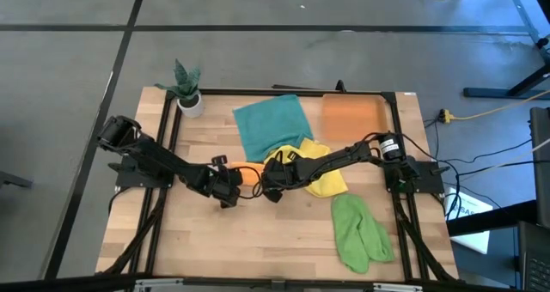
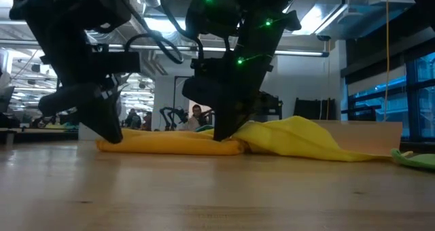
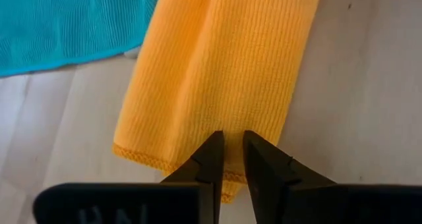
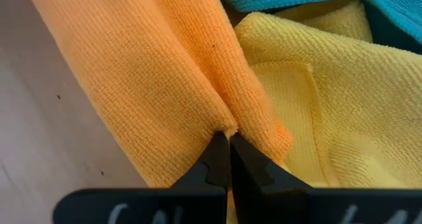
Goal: Roll microfiber towels into tight, uniform cylinder then place into a basket
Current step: Roll the orange microfiber towel
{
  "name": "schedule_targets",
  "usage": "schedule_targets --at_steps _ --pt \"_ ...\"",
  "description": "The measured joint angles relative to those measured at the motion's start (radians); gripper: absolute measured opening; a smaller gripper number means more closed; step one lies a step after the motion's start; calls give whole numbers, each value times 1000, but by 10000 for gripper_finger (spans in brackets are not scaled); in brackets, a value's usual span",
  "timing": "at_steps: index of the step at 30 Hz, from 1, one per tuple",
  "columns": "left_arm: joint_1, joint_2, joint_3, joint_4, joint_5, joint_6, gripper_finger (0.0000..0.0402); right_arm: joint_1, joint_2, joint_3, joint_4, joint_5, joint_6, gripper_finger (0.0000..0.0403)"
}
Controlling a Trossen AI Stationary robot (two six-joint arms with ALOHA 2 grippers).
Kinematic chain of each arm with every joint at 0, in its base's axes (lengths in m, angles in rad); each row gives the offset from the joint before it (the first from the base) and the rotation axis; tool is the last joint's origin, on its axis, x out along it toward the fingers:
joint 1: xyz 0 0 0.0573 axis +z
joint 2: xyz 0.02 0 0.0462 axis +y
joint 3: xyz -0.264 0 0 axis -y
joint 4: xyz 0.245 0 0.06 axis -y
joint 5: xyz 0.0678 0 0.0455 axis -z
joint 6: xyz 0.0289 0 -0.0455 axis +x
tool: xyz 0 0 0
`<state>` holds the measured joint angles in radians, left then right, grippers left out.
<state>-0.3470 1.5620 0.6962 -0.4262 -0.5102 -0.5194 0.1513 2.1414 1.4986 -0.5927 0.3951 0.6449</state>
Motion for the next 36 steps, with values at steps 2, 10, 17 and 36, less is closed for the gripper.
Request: schedule_targets --at_steps 2,10,17,36 --pt "1 0 -11 7 -1 0 47 0 0 0 2 -5 0 4" --pt "17 -3 -36 9 -5 -21 47 0 -2 1 7 -23 -23 4" --pt "18 -3 -37 2 5 -21 47 10 -30 15 8 21 -52 13" --pt "18 -2 -38 -3 27 -20 47 90 -32 156 -187 190 -6 32"
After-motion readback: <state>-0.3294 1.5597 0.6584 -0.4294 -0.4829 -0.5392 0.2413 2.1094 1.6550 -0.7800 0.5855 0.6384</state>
